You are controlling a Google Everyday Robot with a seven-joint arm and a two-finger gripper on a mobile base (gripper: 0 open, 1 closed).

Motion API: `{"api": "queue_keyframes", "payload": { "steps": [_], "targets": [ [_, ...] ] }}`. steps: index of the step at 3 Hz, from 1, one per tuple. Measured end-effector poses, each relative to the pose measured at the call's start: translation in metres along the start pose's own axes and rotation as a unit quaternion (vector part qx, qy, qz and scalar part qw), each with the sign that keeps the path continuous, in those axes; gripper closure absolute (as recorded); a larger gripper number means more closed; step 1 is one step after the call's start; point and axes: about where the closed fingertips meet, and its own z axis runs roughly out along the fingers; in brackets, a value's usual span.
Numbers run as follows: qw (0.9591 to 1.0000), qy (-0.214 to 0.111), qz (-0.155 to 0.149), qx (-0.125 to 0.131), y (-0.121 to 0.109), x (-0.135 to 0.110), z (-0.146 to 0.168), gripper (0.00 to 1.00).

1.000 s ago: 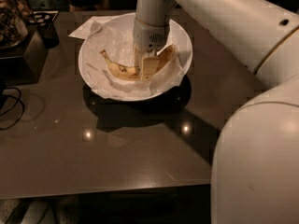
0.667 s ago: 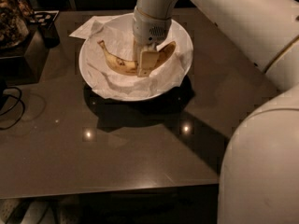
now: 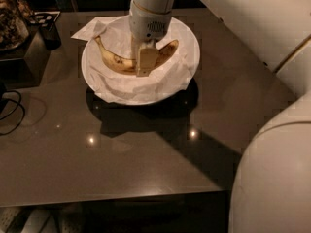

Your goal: Pick banana from white bowl

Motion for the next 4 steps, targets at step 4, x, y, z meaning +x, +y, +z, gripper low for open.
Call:
{"api": "queue_keyframes", "payload": {
  "steps": [4],
  "targets": [
    [0.999, -0.007, -0.035, 0.026, 0.016, -0.061, -0.045, 1.0]
  ]
}}
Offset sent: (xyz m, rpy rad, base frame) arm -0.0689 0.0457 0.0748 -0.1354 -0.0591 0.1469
